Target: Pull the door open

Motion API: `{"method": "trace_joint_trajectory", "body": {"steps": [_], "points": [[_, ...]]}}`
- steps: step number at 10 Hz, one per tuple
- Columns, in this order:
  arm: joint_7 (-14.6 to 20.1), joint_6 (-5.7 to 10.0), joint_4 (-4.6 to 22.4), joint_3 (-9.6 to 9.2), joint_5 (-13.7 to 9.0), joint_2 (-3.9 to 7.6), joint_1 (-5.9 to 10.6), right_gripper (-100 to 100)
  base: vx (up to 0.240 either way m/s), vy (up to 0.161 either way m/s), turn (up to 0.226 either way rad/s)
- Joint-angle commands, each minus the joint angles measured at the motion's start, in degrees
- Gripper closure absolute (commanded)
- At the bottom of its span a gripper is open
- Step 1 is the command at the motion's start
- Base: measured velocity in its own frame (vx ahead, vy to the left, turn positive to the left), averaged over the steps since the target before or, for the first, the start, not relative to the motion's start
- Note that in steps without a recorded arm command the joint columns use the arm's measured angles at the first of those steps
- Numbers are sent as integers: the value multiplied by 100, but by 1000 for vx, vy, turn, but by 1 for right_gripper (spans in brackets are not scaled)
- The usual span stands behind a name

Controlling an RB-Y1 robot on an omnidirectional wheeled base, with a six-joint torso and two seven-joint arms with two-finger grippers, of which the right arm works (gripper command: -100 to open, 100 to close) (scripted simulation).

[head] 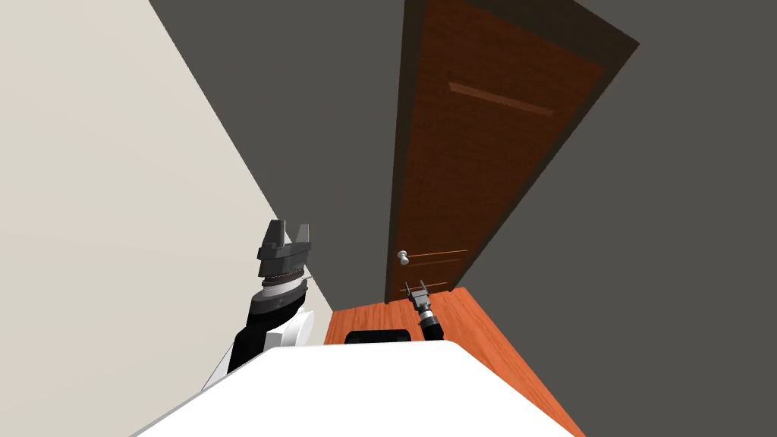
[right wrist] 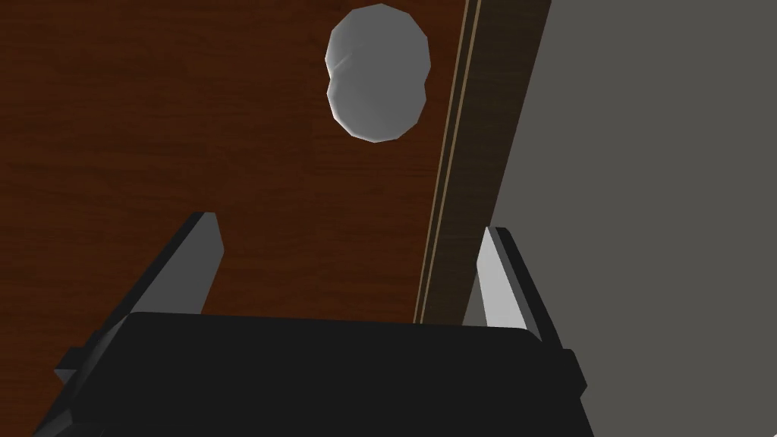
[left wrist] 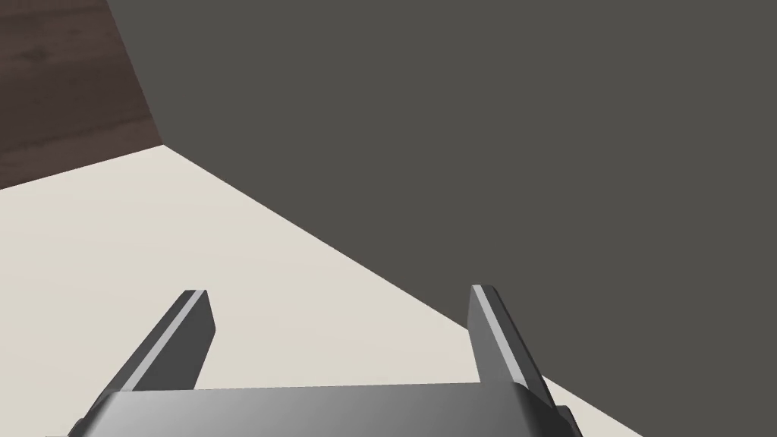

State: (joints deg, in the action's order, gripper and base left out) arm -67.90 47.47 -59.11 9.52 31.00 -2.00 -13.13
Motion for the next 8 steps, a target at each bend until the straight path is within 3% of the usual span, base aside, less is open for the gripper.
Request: {"method": "trace_joint_trajectory", "body": {"steps": [1,4,6,8], "points": [[-22,-22,37,32,-28,76,34,-100,-12,-18,236],[-111,-169,219,250,-194,281,232,-100,-39,-57,287],[-200,-277,281,465,-310,224,394,-100,49,6,171],[-240,-316,278,559,-349,129,460,-100,176,34,40]]}}
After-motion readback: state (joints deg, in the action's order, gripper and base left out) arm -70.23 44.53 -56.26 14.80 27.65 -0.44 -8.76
